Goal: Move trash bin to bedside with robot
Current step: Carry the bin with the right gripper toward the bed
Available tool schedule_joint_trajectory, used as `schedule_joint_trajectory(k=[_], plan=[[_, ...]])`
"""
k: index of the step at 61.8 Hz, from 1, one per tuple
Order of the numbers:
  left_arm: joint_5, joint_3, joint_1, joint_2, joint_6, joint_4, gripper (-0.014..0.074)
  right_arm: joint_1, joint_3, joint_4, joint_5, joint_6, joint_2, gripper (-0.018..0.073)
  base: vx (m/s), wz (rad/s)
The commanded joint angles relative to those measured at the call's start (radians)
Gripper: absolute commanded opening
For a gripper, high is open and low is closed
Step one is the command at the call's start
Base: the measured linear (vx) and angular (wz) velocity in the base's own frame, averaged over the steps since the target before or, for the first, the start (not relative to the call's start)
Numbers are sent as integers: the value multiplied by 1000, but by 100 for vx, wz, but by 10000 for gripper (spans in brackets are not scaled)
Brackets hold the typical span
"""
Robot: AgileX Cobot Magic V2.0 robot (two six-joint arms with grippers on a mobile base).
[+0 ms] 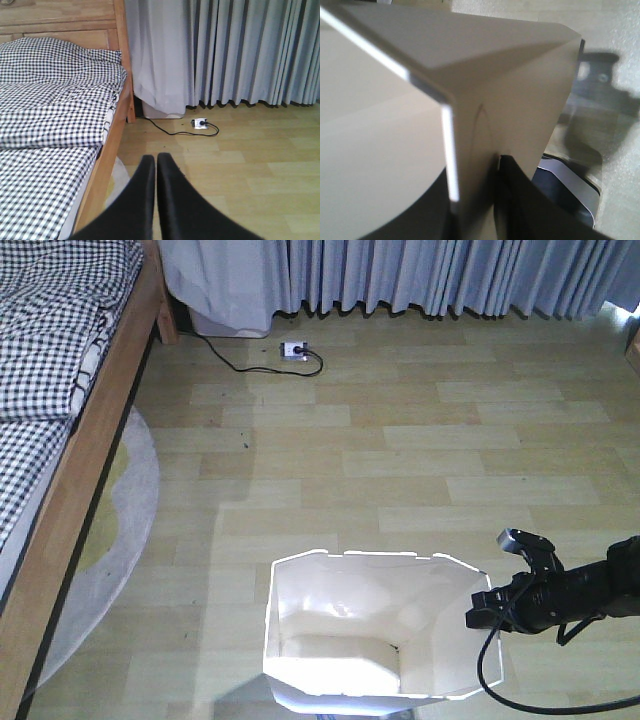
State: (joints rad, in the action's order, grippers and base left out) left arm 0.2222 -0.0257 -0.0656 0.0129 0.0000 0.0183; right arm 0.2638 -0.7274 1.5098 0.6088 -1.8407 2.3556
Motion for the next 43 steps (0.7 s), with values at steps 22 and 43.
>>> schedule_joint_trajectory(k=[22, 43], plan=[[-71, -19, 0, 15, 0, -4, -6, 4, -2, 10, 243, -1, -68, -6, 26, -1], [-71, -19, 0, 15, 0, -4, -6, 4, -2, 10, 243, -1, -68, -6, 28, 6]])
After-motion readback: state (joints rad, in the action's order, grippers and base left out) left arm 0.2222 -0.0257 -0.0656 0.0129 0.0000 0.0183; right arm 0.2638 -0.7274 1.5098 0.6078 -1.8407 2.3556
